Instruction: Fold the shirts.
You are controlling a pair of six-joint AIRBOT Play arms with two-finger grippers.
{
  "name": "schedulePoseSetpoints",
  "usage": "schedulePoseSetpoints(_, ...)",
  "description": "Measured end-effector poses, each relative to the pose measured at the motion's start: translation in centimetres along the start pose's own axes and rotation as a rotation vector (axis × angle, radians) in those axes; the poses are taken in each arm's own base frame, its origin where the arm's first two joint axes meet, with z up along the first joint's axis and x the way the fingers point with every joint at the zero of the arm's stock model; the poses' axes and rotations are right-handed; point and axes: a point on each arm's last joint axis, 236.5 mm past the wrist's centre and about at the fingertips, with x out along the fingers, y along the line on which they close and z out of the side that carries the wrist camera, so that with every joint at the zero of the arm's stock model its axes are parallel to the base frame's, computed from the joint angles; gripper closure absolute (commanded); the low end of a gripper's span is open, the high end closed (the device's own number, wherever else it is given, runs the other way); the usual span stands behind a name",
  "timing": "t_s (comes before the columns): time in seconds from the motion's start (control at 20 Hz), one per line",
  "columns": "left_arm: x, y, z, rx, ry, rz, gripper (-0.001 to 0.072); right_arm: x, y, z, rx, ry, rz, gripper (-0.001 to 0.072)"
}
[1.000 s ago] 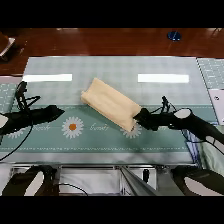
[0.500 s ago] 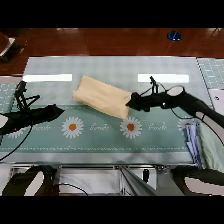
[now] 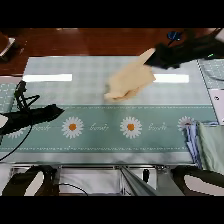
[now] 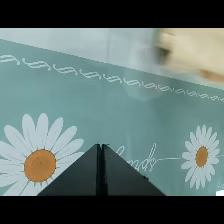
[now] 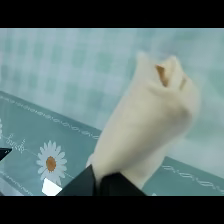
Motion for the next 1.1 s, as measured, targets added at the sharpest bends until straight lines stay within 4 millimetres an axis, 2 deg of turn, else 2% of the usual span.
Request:
schedulePoseSetpoints(0.1,0.0,0.0,0.0,0.0,-0.001,0.0,0.0683,-4.8,-1.2,1.8,0.025,-0.062,-0.055,0.0694)
schedulePoseSetpoints(0.2,0.0,0.0,0.0,0.0,-0.002,0.0,0.0682,-9.6,-3.1,2.6,0.069,-0.115,-0.116,0.0694)
schedulePoseSetpoints(0.3,0.0,0.0,0.0,0.0,-0.002,0.0,0.0682,-14.2,-5.6,2.2,0.138,-0.156,-0.188,0.0694)
schedulePoseSetpoints(0.4,0.0,0.0,0.0,0.0,-0.002,0.0,0.0682,-18.4,-8.2,0.8,0.221,-0.183,-0.274,0.0694)
schedulePoseSetpoints(0.6,0.0,-0.3,0.1,-0.01,-0.004,-0.012,0.0682,-25.3,-12.5,-3.1,0.386,-0.239,-0.455,0.0694)
schedulePoseSetpoints(0.7,0.0,-0.5,0.2,-0.018,-0.007,-0.023,0.0682,-27.7,-14.2,-5.2,0.472,-0.268,-0.534,0.0694)
schedulePoseSetpoints(0.85,0.0,-0.7,0.1,-0.023,-0.006,-0.03,0.0682,-30.0,-16.2,-9.2,0.602,-0.289,-0.648,0.0694)
schedulePoseSetpoints(0.95,0.0,-0.8,0.0,-0.025,-0.001,-0.034,0.0682,-31.2,-17.6,-13.2,0.708,-0.278,-0.756,0.0693)
schedulePoseSetpoints(1.1,0.0,-0.9,0.0,-0.027,0.001,-0.036,0.0682,-32.8,-19.6,-20.8,0.864,-0.215,-0.949,0.0693)
